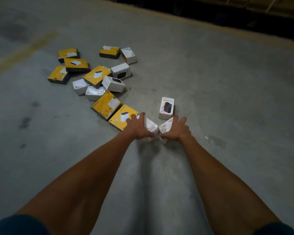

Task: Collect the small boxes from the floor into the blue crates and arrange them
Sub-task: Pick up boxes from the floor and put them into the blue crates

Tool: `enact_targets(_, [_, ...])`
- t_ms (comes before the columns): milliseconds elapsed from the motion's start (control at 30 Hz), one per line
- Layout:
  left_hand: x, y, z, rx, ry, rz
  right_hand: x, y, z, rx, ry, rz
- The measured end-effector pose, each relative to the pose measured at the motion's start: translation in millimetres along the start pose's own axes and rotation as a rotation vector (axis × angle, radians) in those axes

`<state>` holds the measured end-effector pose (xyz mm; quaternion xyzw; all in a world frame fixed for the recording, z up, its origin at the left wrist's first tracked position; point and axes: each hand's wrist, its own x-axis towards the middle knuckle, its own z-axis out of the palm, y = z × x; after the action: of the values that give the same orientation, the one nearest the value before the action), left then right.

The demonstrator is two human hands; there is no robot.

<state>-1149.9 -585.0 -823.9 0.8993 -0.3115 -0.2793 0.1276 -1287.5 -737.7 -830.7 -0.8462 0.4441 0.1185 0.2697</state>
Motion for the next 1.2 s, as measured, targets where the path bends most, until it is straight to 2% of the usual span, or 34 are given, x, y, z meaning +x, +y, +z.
enact_targets(33, [-9,3,-18,-0.144,0.010,-0.048,-6,-3,-13,0.118,0.019,0.052])
enact_targets(100, [-35,16,-63,-0.653,0.018,-0.133,-28,-15,-52,0.445,-0.001,0.133])
enact_targets(167, [-69,36,-112,-1.135,-0.068,-0.194,-56,-33,-97,0.899,-0.104,0.128])
enact_targets(200, [-87,45,-136,-1.303,-0.121,-0.202,-75,-44,-122,1.121,-0.179,0.124])
enact_targets(267, [-121,63,-184,-1.530,-0.208,-0.173,-113,-66,-170,1.416,-0.268,0.115])
enact_targets(333, [-152,84,-231,-1.639,-0.269,-0.129,-147,-88,-212,1.500,-0.329,0.085])
enact_targets(500, [-224,138,-355,-1.668,-0.256,-0.143,-229,-151,-324,1.437,-0.361,0.116])
enact_targets(633, [-284,184,-461,-1.582,-0.232,-0.122,-296,-205,-424,1.282,-0.357,0.018])
enact_targets(767, [-340,231,-565,-1.409,-0.246,-0.042,-355,-271,-516,1.111,-0.247,-0.078])
enact_targets(933, [-412,276,-694,-1.311,-0.207,0.041,-420,-355,-624,1.101,-0.117,-0.098])
enact_targets(1067, [-458,285,-780,-1.108,-0.044,0.119,-466,-417,-694,1.009,-0.112,-0.183])
enact_targets(1200, [-499,271,-855,-1.178,0.114,0.172,-500,-477,-738,1.000,-0.135,-0.278])
